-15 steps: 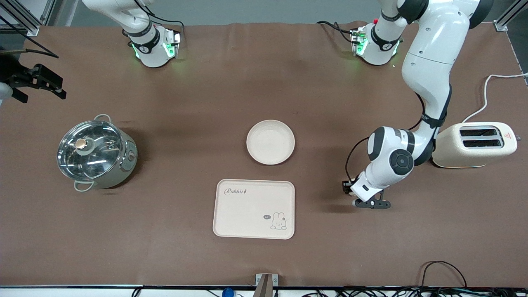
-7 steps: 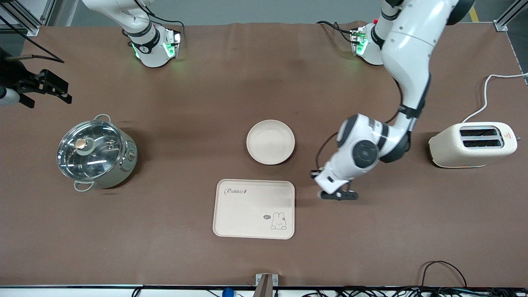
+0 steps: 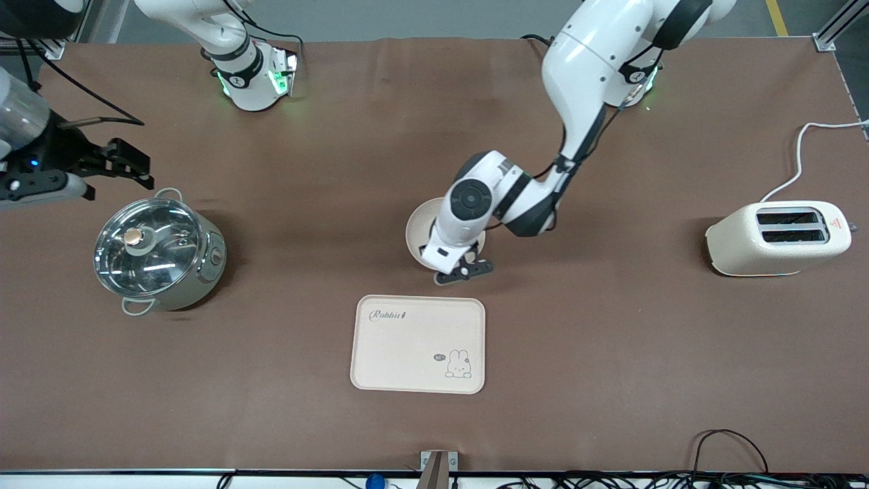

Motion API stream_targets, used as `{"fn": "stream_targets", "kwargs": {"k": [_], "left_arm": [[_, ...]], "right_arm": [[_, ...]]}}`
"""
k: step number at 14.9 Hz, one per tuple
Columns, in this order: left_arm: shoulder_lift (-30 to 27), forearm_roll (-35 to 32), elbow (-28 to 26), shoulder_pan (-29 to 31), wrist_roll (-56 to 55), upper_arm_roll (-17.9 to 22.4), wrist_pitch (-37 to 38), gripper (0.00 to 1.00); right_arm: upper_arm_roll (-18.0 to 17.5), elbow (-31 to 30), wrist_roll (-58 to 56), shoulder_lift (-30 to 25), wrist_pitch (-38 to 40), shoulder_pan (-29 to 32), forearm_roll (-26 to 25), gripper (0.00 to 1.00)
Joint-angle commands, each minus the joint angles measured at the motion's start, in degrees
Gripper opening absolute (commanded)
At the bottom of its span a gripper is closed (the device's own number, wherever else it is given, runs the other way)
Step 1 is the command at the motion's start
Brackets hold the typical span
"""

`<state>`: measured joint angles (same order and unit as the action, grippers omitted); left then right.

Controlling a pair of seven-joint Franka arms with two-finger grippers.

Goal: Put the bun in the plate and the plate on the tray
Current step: 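Carry the bun with the left gripper over the white plate, then release the bun into the plate while the right gripper reaches forward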

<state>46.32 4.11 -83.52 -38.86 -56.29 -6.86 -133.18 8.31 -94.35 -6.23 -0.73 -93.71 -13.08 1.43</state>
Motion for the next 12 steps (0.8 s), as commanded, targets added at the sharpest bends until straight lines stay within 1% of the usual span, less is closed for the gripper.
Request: {"fn": "stream_targets", "kwargs": {"k": [1,4,5,6,7,9,12], "left_arm": [[-0.3,0.8,2.0,0.7,-0.2,0.6,0.7,1.0],[-0.7,0.5,2.0,0.7,-0.2,0.7,2.1,1.0],[-1.1,0.1,2.0,1.0,0.3,1.1,3.6,1.0],[-2.6,-0.2,2.0,2.0,1.5,1.5,6.7,1.0],[-4.9,-1.3,2.0,4.7,4.1,2.1,10.2,1.0],[-9.4,-1.9,2.0,10.0,11.5,2.0,15.6,1.0],[-14.6,-2.1,1.3,19.8,27.9,2.1,21.0,1.0]], "right_arm": [[0.2,0.8,-0.1,3.5,-2.2,-1.1,0.8,1.0],[0.2,0.8,-0.1,8.7,-5.4,-3.8,2.6,1.0],[0.2,0.8,-0.1,10.4,-6.8,-4.6,3.7,1.0],[0.2,0.8,-0.1,12.1,-8.3,-5.4,4.9,1.0],[0.2,0.7,-0.1,14.1,-9.5,-6.4,6.6,1.0],[0.2,0.8,0.0,17.7,-11.8,-8.8,10.8,1.0],[0.1,0.8,-0.6,23.0,-14.6,-12.1,18.5,1.0]]}}
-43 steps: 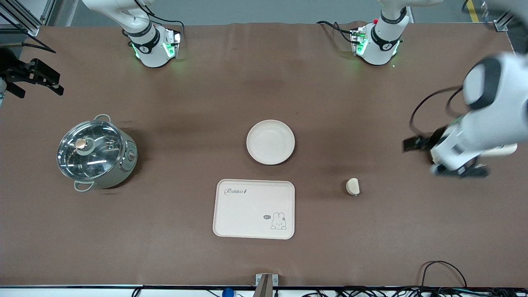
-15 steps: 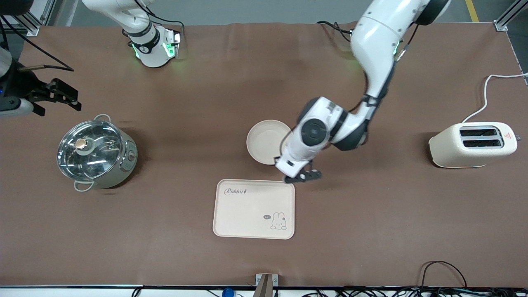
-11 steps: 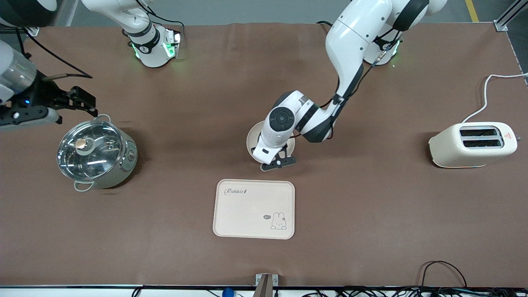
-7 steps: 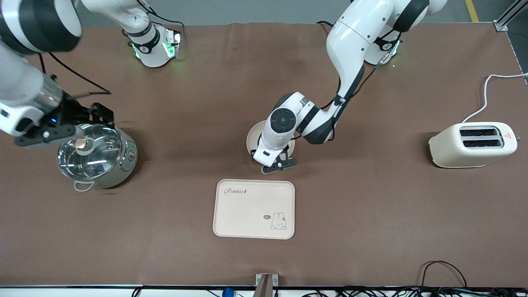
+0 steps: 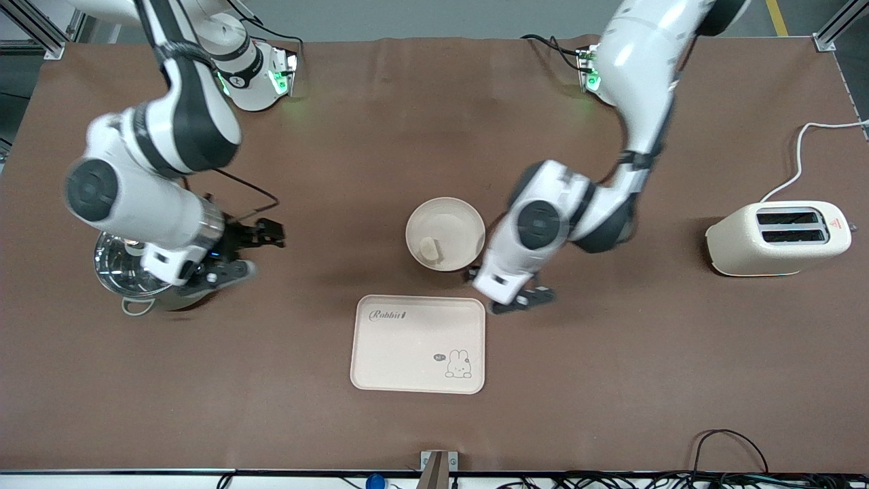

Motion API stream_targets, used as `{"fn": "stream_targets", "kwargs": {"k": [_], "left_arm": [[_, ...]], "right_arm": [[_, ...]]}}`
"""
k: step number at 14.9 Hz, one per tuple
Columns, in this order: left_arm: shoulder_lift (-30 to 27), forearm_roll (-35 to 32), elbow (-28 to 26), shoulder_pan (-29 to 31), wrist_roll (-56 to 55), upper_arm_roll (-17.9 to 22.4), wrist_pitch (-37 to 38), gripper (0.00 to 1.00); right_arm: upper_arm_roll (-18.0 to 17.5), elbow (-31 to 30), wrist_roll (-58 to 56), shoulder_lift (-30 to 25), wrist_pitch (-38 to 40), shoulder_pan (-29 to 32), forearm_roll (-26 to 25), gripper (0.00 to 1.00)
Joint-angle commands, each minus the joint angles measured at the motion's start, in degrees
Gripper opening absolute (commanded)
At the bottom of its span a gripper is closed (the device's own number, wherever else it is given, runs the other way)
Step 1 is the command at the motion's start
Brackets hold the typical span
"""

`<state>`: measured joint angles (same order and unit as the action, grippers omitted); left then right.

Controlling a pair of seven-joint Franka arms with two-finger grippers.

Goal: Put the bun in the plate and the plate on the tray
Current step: 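Release the bun into the plate while the right gripper reaches forward, then withdraw the left gripper while the right gripper approaches the plate rim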

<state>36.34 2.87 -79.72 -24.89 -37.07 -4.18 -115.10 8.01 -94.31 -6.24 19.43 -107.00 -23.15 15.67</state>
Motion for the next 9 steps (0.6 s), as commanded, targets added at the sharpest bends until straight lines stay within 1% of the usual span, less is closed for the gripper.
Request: {"fn": "stream_targets", "kwargs": {"k": [1,2,3,4,5,7,8,9], "left_arm": [[-5.9,-0.9,-2.8,9.0,14.2,-0.6,3.4,1.0],[-7.5,-0.9,-2.9,11.7,18.6,-0.4,3.8,1.0],[-9.2,-2.7,-2.8,13.5,21.0,-0.3,5.5,1.0],[-11.3,-6.4,-2.8,15.2,22.9,-0.6,7.4,1.0],[-13.9,-8.4,-2.7,16.7,25.4,-0.7,9.4,1.0],[-19.3,-8.2,-2.6,18.9,28.0,-1.0,12.7,1.0],[-22.4,-6.9,-3.2,19.5,27.8,-1.0,15.8,1.0],[-25.7,-3.0,-4.4,20.4,27.4,-1.0,18.0,1.0]], "right_arm": [[0.4,0.8,-0.6,3.9,-2.1,-3.7,5.3,1.0],[0.4,0.8,-0.6,5.1,-2.9,-5.1,5.9,1.0],[0.4,0.6,-0.6,6.5,-4.2,-6.3,7.5,1.0],[0.4,0.5,-0.6,7.9,-5.0,-7.5,10.0,0.98],[0.4,0.4,-0.7,9.7,-6.2,-9.0,12.0,0.93],[0.4,0.3,-0.6,12.3,-8.6,-11.5,13.8,0.84],[0.4,0.3,-0.6,13.2,-9.3,-13.2,15.1,0.8],[0.3,-0.2,-0.4,14.0,-10.2,-14.2,16.7,0.77]]}}
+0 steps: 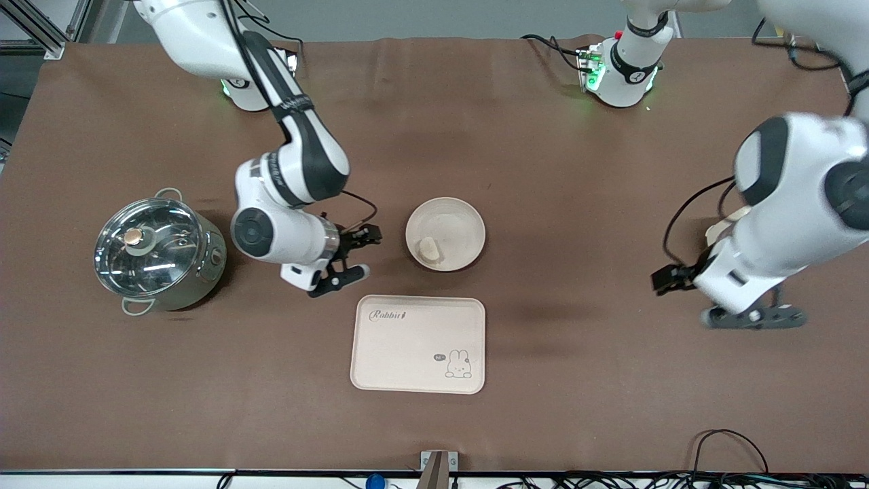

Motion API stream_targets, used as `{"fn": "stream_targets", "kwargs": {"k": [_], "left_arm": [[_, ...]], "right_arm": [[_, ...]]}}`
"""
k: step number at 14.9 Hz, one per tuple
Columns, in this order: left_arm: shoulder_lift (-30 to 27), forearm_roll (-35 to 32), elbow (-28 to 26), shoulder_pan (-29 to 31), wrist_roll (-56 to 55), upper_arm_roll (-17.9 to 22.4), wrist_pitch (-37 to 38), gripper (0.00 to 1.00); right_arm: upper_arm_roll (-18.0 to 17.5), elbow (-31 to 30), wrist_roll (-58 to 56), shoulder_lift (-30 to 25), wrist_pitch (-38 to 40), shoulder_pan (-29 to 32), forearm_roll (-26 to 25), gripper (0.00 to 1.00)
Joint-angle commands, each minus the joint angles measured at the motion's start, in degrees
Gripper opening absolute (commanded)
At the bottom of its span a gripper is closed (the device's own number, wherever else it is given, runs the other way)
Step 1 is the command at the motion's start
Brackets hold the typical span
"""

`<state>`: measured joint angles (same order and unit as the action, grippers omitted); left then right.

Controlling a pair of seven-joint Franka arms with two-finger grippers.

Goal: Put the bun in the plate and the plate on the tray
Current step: 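Withdraw the left gripper while the right gripper approaches the plate rim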

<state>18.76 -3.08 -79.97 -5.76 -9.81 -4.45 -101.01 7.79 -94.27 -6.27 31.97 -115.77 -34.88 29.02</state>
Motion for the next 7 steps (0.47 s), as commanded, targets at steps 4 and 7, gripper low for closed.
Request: {"fn": "stream_targets", "kwargs": {"k": [4,7], "left_arm": [[-17.5,4.7,-8.7,1.7,-0.7,-0.6,7.0,1.0],[-19.4,2.8,-10.3,1.6,-0.8,-0.9,7.3,1.0]], "right_arm": [[0.6,-2.7,-0.5,3.8,-7.9,-6.6,6.1,0.74],[0.6,-2.8,-0.4,5.1,-10.7,-9.1,6.1,0.69]]}}
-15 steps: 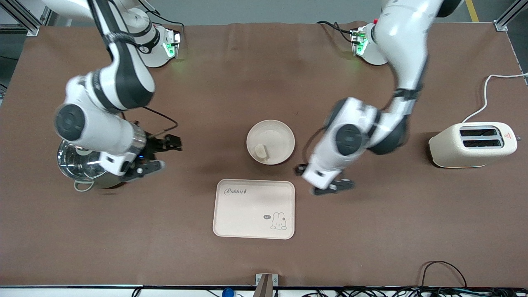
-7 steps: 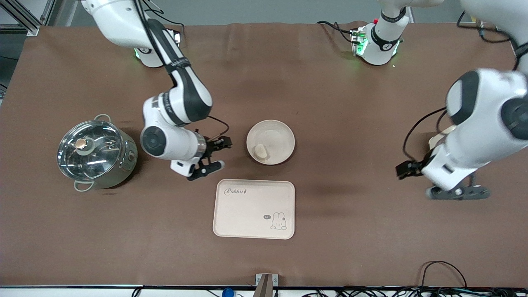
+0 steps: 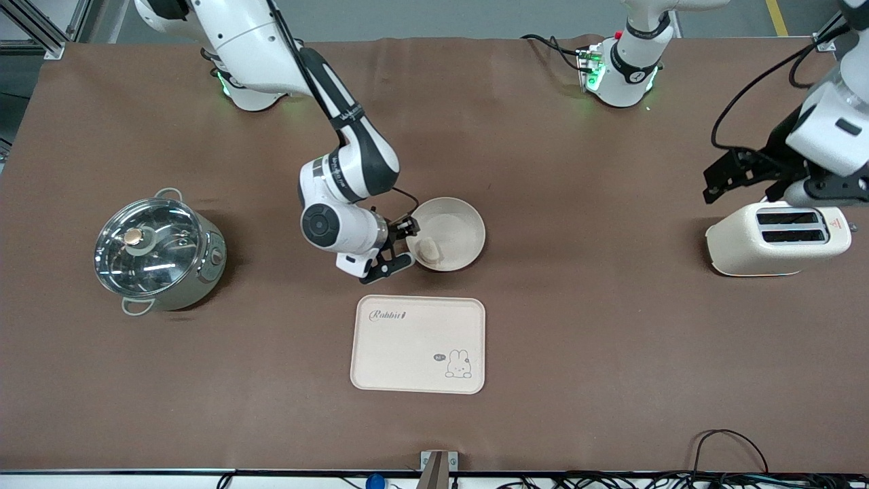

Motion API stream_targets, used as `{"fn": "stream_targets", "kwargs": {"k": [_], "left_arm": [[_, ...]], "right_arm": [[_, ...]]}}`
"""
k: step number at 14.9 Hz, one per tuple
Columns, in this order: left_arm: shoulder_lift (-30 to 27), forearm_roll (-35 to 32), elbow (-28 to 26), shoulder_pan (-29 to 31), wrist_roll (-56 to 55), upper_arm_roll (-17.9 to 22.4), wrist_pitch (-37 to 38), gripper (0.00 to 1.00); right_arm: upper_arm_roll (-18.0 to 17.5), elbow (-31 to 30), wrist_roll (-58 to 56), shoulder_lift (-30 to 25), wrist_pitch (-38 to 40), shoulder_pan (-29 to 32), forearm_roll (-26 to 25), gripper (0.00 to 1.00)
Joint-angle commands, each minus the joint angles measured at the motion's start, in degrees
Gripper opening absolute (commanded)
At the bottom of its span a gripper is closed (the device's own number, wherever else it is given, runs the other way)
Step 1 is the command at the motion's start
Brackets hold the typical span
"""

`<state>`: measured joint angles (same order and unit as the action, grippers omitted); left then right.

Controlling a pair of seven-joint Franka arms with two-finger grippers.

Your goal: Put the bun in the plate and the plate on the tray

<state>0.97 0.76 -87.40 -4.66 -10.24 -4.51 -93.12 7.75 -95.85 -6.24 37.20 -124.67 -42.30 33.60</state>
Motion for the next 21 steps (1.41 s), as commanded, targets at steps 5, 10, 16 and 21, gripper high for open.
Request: {"fn": "stream_targets", "kwargs": {"k": [5,10,16,21], "left_arm": [[-1.1,-3.0,-2.4,0.4,-0.2,-2.3,-1.9,1.0],[2.2,-2.9,3.5,0.8,0.6,-1.7,-0.9,1.0],[2.4,-2.2,4.0,0.8,1.7,-1.8,1.6,1.0],[2.4,-2.2,4.0,0.8,2.2,-1.8,1.6,1.0]], "right_arm": [[0.6,-1.2,-1.0,1.0,-1.9,-1.9,1.5,0.59],[0.6,-1.1,-1.0,2.3,-2.5,-1.7,1.5,0.53],[0.6,-0.9,-0.9,3.3,-2.9,-1.6,1.5,0.34],[0.6,-0.9,-0.9,3.3,-2.8,-1.6,1.6,0.15]]}}
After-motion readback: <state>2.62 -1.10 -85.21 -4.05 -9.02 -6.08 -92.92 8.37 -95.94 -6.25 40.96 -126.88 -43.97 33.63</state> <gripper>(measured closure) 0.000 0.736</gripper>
